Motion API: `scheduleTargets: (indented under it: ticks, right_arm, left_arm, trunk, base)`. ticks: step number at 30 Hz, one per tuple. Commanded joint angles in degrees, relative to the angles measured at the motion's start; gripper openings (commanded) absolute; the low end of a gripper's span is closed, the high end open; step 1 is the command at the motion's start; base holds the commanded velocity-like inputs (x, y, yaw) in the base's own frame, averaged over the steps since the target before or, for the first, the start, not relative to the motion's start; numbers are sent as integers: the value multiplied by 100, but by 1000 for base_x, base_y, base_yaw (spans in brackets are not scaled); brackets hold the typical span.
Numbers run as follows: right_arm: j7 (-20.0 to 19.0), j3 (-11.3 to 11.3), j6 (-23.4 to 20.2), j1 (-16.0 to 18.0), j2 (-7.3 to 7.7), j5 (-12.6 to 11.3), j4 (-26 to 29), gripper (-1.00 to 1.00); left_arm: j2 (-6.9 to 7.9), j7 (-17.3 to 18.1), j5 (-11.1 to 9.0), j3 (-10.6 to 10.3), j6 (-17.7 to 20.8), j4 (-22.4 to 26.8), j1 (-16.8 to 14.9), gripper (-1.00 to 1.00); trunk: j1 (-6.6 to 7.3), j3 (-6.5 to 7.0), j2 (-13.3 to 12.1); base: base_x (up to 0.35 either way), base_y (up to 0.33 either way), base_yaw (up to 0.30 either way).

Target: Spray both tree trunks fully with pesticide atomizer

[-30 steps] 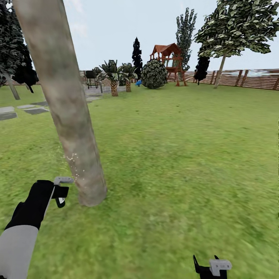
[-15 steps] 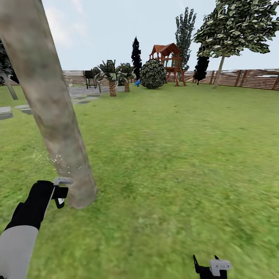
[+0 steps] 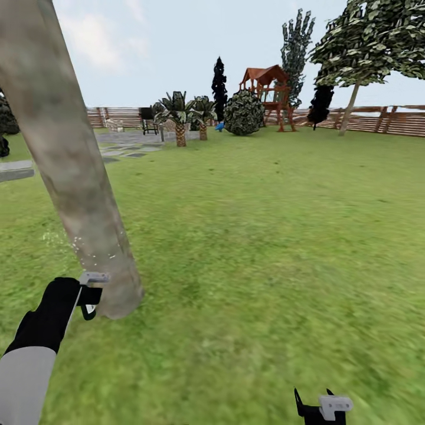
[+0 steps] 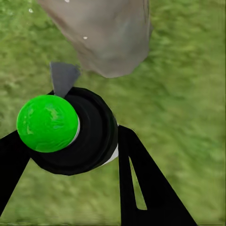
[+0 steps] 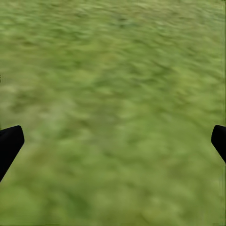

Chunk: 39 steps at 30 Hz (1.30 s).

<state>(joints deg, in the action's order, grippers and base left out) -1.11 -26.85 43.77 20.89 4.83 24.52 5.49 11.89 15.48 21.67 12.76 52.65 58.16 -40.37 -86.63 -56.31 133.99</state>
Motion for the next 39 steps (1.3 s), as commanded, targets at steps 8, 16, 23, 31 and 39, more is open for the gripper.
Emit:
scheduleTargets:
  ticks: [8, 16, 23, 31, 39]
  right_arm:
    - [-12, -49, 18, 6, 0, 44, -4, 100]
    - [-12, -49, 18, 3, 0, 44, -4, 100]
    - [-12, -49, 18, 3, 0, 44, -4, 100]
    - [-13, -49, 18, 3, 0, 44, -4, 100]
    - [-14, -49, 18, 3, 0, 44, -4, 100]
  left_arm:
    - [1, 43, 73, 259, -27, -23, 380, -100]
    - [-152, -491, 54, 271, -36, -7, 408, -100]
    - [-179, -527, 74, 289, -44, -15, 407, -100]
    - [-171, -528, 88, 297, -44, -14, 414, -100]
    - [-95, -537, 92, 337, -53, -14, 551, -100]
  trunk:
    - [1, -5, 2]
    - [1, -5, 2]
    - [1, -5, 2]
    - [1, -5, 2]
    - [1, -5, 2]
  base:
    - [0, -273, 277]
    - [12, -273, 210]
    - [195, -221, 7]
    - [225, -205, 60]
    - [226, -204, 270]
